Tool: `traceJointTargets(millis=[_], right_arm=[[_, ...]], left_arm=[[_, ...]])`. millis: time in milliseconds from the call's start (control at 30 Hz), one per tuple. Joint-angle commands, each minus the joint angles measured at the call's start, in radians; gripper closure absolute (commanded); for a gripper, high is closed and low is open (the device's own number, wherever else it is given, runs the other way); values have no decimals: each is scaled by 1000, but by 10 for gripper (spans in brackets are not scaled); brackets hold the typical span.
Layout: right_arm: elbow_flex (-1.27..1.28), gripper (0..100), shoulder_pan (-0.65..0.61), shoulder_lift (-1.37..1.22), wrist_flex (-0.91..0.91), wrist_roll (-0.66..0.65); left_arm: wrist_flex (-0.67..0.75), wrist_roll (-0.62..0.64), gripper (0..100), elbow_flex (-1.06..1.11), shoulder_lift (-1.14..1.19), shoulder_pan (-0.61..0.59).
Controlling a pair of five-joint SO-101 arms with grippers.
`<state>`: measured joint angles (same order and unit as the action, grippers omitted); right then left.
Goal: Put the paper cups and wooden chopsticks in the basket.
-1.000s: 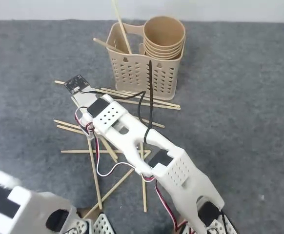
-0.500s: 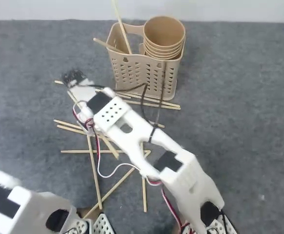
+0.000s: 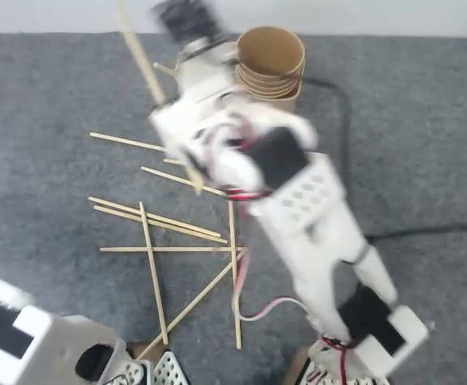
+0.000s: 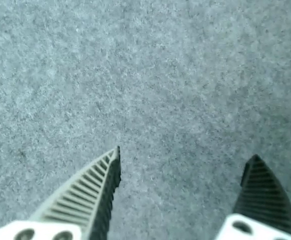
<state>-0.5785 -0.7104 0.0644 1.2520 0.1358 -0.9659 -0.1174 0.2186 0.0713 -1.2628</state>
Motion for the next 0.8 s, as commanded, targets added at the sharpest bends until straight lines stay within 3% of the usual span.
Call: traceJointTargets(millis=[0, 233, 767], right_arm=[[-41, 991, 90, 77, -142, -3], [-40, 991, 162, -8, -352, 120], [-40, 991, 266, -433, -918, 115]], left_arm=[[23, -5, 637, -12, -12, 9], [80, -5, 637, 30, -12, 6], [215, -5, 637, 120, -12, 6]])
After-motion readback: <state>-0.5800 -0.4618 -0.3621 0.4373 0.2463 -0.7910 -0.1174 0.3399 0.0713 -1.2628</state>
